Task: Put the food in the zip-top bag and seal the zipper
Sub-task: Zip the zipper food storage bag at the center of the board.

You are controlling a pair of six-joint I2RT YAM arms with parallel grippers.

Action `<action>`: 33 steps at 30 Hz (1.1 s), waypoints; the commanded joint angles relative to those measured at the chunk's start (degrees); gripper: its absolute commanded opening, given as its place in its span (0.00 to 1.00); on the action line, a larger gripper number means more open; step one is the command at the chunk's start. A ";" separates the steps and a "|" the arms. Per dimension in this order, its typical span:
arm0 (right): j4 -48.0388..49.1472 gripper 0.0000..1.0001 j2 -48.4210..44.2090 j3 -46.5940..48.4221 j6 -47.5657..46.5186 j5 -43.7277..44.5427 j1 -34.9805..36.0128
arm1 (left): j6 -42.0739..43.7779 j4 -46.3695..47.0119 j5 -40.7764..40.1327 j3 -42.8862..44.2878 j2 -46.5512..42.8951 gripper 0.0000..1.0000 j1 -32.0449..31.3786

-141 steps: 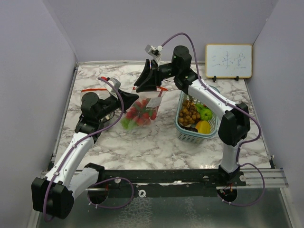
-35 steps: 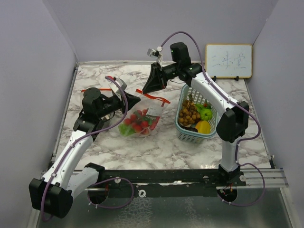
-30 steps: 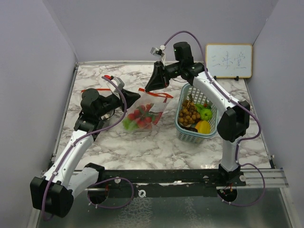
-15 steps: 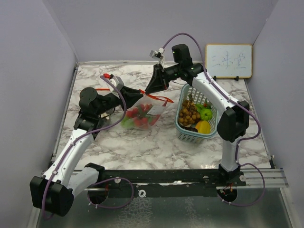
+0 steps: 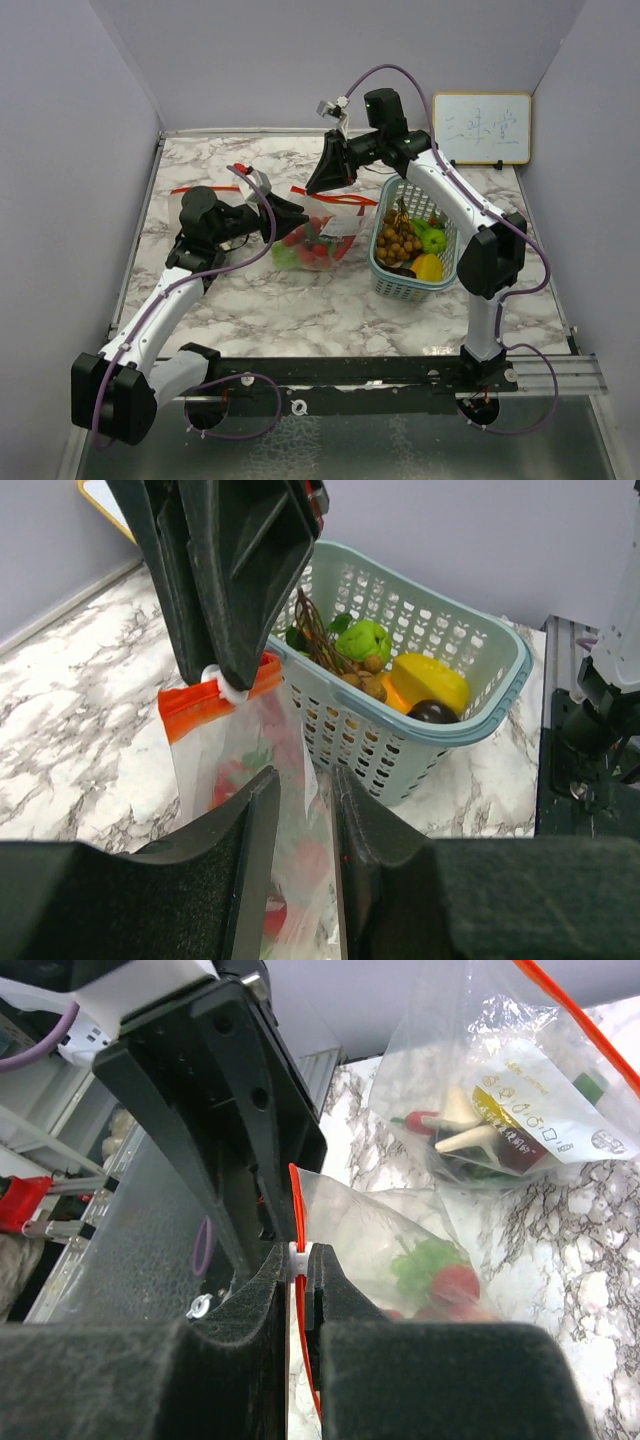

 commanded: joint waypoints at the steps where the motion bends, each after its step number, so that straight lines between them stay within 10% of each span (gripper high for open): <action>1: 0.64 0.02 -1.18 1.24 0.23 -3.91 0.03 | 1.69 2.49 1.56 -0.38 1.65 0.30 -0.37; 18: -3.28 0.02 -2.81 -0.59 -2.95 -4.44 0.03 | -0.42 8.48 1.06 2.09 4.92 0.34 -0.72; 22: -3.27 0.02 -2.90 -0.54 -2.90 -4.70 0.03 | -1.31 9.10 2.12 2.45 6.90 0.04 -0.75; 25: -3.39 0.02 -3.03 -0.54 -3.01 -4.59 0.03 | -1.99 9.04 0.58 2.75 6.96 0.00 -0.72; 33: -4.62 0.02 -2.92 -0.33 -3.96 -1.94 0.03 | 5.74 -12.36 -23.81 9.36 3.65 0.00 -0.74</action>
